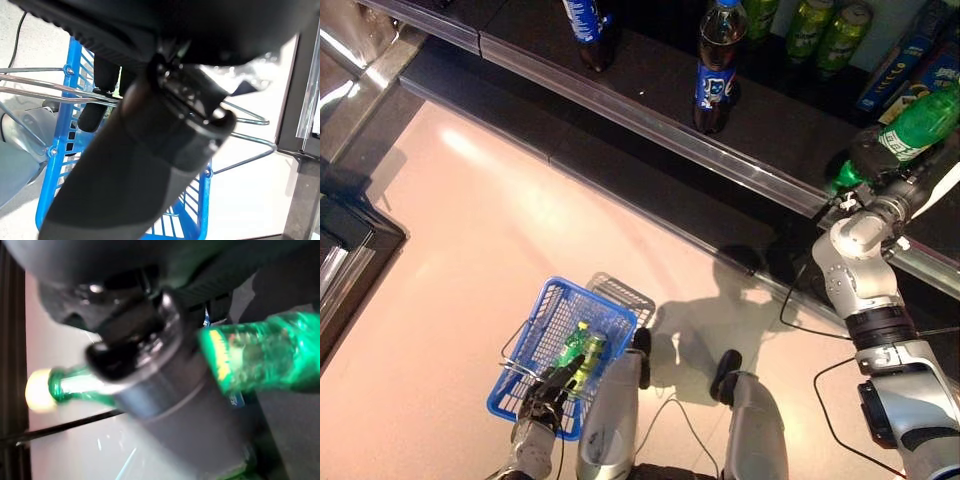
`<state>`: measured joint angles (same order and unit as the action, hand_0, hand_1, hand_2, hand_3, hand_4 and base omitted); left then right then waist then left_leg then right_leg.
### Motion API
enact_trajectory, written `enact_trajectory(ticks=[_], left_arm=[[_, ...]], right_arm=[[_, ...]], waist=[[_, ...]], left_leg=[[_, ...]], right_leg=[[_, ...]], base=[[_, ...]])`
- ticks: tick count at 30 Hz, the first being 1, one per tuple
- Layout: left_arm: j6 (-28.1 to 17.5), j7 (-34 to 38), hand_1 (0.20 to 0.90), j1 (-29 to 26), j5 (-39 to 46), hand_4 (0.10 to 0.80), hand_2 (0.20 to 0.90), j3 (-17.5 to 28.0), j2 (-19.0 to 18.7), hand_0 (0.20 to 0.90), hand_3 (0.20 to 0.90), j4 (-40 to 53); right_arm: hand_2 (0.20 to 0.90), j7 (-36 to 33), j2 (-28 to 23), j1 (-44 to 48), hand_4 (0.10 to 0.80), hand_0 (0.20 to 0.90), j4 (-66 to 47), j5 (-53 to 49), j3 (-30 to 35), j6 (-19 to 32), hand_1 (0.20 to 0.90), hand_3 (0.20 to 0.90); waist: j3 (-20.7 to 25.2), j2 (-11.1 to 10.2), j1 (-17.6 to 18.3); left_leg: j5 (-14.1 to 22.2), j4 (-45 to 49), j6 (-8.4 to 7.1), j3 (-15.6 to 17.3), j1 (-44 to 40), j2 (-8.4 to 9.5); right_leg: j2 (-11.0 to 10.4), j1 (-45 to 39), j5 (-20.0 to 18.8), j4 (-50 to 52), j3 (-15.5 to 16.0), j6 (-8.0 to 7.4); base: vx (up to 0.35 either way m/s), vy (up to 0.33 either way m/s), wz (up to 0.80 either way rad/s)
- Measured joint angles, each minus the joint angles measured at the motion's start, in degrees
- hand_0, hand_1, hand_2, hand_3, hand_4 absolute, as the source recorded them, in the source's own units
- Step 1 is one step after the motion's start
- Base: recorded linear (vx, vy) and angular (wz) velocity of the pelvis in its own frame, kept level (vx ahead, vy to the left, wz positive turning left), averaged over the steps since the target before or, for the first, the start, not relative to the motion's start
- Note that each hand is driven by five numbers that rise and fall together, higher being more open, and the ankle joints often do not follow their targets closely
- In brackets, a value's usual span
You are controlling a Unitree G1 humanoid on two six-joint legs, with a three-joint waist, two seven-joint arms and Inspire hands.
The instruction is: Pick up the drink and place into the basket.
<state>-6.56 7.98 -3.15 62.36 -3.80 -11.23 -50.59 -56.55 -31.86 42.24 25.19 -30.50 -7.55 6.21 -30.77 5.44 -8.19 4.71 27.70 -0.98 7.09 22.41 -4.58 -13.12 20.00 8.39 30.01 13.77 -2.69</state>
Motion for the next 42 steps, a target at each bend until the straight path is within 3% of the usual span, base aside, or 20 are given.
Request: enact_trajectory(ticks=[17,24,29,35,42], left_arm=[[1.24,-0.11,0.3,-0.35,-0.04,0.1,0.3,0.11,-0.18,0.3,0.2,-0.83],[1.35,-0.22,0.3,2.48,-0.18,0.1,0.3,1.81,0.45,0.3,0.2,-1.19],[1.44,-0.88,0.3,5.29,-0.34,0.1,0.3,4.5,1.84,0.3,0.2,-1.12],[1.25,-2.96,0.3,8.32,-0.67,0.1,0.3,4.7,1.81,0.3,0.2,0.45],[1.11,-3.84,0.3,12.97,-0.68,0.1,0.3,2.57,1.34,0.3,0.2,10.7]], right_arm=[[0.3,0.03,0.3,-3.88,0.1,0.3,-0.17,-0.65,0.26,-0.47,0.3,0.2],[0.3,0.65,0.68,-12.12,0.1,0.3,-12.27,1.64,1.97,-1.45,0.3,0.2],[0.3,6.35,0.95,-16.71,0.1,0.3,-22.01,4.12,2.01,-2.85,0.3,0.2],[0.3,13.85,2.83,-20.5,0.1,0.3,-30.49,3.95,1.58,-3.69,0.3,0.2],[0.3,23.99,4.67,-24.89,0.1,0.3,-35.3,1.74,-4.66,-5.81,0.3,0.2]], waist=[[-0.04,-0.06,-0.99],[-0.02,-0.1,-0.65],[0.12,-0.36,0.63],[0.54,-0.98,0.56],[1.01,-1.69,0.03]], left_leg=[[0.27,0.1,0.08,-0.23,-3.48,0.01],[0.63,-1.78,-0.15,-0.27,-7.81,0.17],[0.4,-4.66,-0.51,-0.86,-12.88,0.74],[-0.05,-7.4,-0.62,-1.09,-17.22,0.99],[-0.48,-9.98,-1.13,-1.49,-20.16,1.03]], right_leg=[[-0.02,-3.85,0.14,0.25,0.12,-0.11],[0.05,-7.91,0.25,-0.96,0.29,-0.19],[-0.1,-13.48,0.54,-3.59,1.54,-0.64],[0.08,-18.11,0.85,-6.16,2.55,-1.09],[0.45,-20.93,0.75,-7.93,3.26,-1.52]], base=[[0.005,0.0,0.0],[0.075,0.01,0.02],[0.083,0.025,0.11],[0.052,0.031,0.05],[-0.036,0.03,0.03]])
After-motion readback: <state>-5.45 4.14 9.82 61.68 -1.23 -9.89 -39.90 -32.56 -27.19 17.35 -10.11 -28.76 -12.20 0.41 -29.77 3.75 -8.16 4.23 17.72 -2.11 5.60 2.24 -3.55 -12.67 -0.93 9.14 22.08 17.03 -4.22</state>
